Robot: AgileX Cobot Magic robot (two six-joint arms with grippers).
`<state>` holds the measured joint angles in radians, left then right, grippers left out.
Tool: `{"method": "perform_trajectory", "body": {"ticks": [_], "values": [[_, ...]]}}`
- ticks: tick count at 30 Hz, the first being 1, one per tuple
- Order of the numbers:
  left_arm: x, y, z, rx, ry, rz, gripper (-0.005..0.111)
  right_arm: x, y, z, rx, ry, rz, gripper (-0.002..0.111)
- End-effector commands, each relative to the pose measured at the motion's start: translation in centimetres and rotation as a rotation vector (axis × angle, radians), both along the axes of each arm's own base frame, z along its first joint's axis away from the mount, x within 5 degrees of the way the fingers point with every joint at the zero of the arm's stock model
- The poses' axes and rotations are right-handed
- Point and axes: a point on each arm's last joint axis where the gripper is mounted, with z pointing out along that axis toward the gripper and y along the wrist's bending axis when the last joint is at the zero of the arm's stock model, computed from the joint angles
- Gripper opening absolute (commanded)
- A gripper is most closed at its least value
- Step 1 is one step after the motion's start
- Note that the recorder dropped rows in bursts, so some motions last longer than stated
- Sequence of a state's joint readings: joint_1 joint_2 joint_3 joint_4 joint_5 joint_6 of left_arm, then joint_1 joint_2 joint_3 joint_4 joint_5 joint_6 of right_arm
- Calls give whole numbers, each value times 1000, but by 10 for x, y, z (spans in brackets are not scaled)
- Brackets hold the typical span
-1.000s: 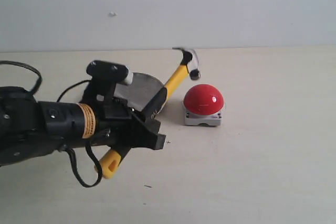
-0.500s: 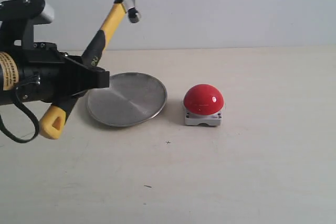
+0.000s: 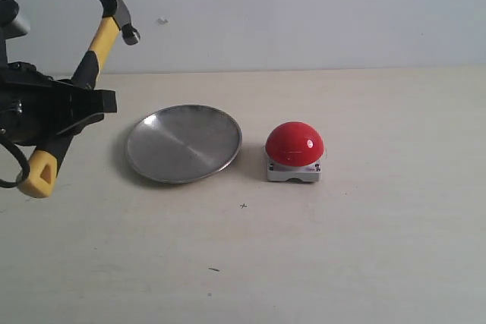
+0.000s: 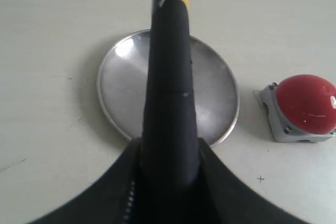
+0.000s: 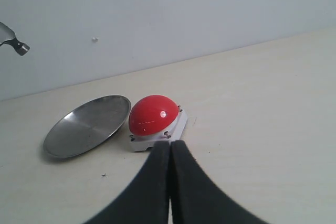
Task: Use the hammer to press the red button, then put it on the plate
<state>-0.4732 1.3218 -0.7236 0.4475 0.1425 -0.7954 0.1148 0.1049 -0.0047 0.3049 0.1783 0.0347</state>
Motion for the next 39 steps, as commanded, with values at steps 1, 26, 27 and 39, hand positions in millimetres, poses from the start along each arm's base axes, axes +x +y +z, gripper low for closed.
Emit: {"method": "perform_trajectory", "body": {"ticks": [1, 26, 27, 39], "values": [[-7, -12, 8, -34, -58, -71, 0, 0, 0, -2, -8, 5, 3, 0], [-44, -33, -25, 145, -7, -409, 0, 0, 0, -2, -5, 5, 3, 0], [-44, -36, -22, 151, 12, -440, 0, 0, 0, -2, -5, 5, 3, 0], [-26, -52, 23, 38, -81, -420, 0, 0, 0, -2, -5, 5, 3, 0]]}}
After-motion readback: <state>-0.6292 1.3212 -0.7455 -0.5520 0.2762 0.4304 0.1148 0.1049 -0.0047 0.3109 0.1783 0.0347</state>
